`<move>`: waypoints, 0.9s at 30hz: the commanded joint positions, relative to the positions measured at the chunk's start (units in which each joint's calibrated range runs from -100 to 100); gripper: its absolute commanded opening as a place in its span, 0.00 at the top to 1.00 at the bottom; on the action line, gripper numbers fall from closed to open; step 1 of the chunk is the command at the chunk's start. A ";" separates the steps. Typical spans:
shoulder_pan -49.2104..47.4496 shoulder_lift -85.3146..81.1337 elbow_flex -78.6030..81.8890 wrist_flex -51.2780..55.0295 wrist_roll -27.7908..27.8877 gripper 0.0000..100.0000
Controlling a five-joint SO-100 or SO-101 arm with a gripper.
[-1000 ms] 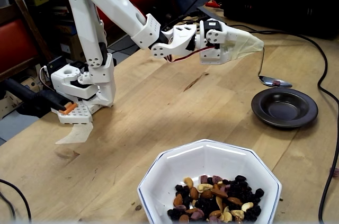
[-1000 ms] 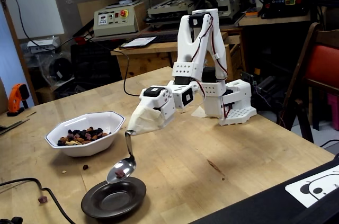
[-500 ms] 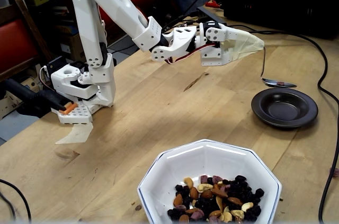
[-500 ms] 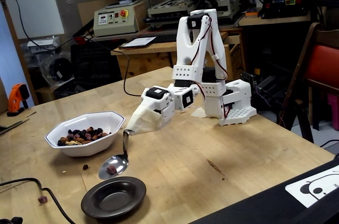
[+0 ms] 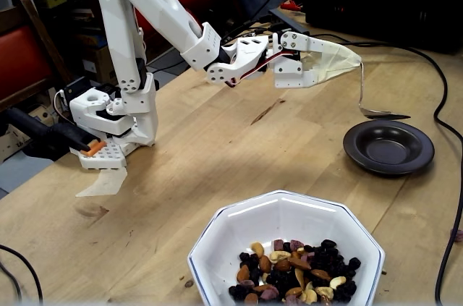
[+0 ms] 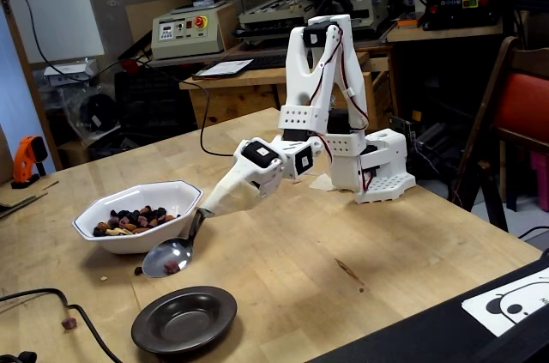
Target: Use spoon to transfer food from the white bowl to brown plate
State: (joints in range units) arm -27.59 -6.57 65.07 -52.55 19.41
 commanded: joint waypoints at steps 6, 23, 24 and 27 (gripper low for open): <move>-0.33 -1.43 -2.85 -0.73 5.91 0.98; -0.33 -0.92 -3.21 -0.73 7.08 0.98; -0.41 -0.92 -3.21 -0.73 6.54 0.98; -0.41 -1.43 -3.21 -0.73 3.22 0.97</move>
State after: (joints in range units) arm -27.59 -6.57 65.07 -52.55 25.37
